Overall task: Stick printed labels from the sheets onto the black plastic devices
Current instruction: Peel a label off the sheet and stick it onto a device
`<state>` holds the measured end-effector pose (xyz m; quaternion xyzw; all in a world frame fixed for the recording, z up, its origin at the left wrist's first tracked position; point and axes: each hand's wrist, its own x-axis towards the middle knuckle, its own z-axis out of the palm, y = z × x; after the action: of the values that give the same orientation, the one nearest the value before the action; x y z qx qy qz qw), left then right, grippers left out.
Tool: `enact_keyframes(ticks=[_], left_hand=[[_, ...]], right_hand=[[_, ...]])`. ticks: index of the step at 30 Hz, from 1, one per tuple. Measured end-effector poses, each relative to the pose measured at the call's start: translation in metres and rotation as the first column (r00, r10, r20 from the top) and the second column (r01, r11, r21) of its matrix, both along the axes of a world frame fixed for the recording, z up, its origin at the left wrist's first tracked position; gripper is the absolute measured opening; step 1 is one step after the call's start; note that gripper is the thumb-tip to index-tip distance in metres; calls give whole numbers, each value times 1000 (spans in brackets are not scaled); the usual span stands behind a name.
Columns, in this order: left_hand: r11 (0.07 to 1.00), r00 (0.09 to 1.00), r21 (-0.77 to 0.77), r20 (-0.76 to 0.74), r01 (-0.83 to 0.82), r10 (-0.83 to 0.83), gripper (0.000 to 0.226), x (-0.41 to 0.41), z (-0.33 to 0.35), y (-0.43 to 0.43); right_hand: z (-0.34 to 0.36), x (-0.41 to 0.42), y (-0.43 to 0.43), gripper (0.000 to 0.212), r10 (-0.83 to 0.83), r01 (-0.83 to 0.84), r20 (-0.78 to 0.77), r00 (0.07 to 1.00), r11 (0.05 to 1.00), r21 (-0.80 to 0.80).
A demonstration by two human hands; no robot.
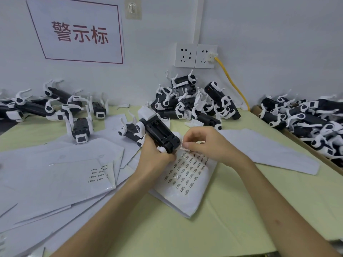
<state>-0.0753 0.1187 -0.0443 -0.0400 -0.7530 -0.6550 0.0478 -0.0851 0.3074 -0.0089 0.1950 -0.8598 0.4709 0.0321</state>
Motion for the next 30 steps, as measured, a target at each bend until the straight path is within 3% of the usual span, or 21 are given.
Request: enact_keyframes(ticks=[10, 22, 30], left_hand=[[996, 999, 77, 14, 44, -45, 64, 4, 12, -2], [973, 988, 232, -143, -19, 53, 49, 7, 25, -9], [920, 987, 359, -71, 157, -141, 48, 14, 30, -7]], right_hand=[[4, 0, 6, 12, 43, -34, 31, 999, 972, -233], [7, 2, 7, 32, 39, -37, 5, 999, 972, -232], [6, 2, 3, 34, 14, -22, -38, 999, 972, -233]])
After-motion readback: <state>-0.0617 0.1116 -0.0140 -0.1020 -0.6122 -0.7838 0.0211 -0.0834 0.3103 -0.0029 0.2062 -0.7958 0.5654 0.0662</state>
